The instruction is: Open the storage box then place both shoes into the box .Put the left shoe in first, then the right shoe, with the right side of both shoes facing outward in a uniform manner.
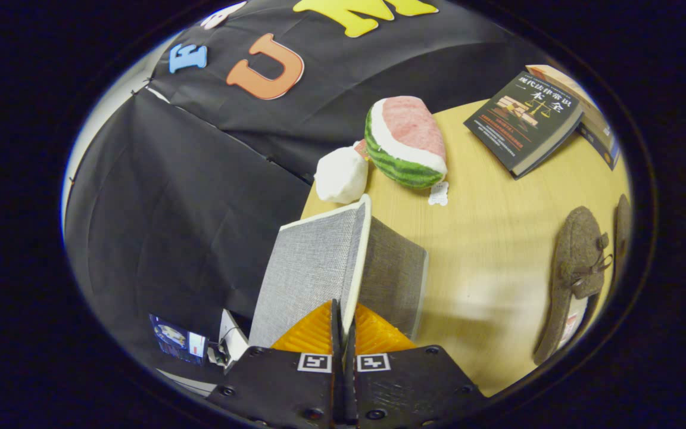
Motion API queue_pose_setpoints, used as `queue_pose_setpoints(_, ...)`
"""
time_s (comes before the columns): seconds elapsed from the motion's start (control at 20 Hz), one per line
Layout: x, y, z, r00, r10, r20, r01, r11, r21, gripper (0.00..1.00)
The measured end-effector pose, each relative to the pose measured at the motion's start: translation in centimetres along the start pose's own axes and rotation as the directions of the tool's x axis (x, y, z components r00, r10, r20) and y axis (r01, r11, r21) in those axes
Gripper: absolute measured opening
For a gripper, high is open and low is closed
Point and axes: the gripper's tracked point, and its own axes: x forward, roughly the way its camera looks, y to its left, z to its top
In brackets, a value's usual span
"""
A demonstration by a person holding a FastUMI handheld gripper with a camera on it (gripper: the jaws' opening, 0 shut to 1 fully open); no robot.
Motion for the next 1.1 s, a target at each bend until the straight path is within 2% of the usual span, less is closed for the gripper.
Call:
queue_pose_setpoints(0.3, -2.3, 5.5, 1.8, 1.0, -0.017, 0.019, 0.017, 0.999, -0.031, 0.01)
queue_pose_setpoints(0.6, -1.4, 13.4, 2.9, 1.0, 0.0, 0.009, 0.0, 1.0, 0.005, 0.01)
queue_pose_setpoints(0.85, 1.1, 21.5, 3.0, 0.997, 0.082, 0.009, -0.081, 0.996, -0.03, 0.03)
queue_pose_setpoints(0.95, 2.3, 23.9, 2.7, 0.995, 0.096, 0.014, -0.095, 0.994, -0.06, 0.08)
queue_pose_setpoints(1.0, 3.2, 25.1, 2.7, 0.994, 0.107, 0.023, -0.105, 0.991, -0.082, 0.21)
queue_pose_setpoints(1.05, 3.5, 25.9, 2.4, 0.993, 0.113, 0.024, -0.11, 0.989, -0.099, 0.28)
queue_pose_setpoints(1.1, 3.8, 27.0, 2.0, 0.992, 0.125, 0.027, -0.121, 0.986, -0.115, 0.44)
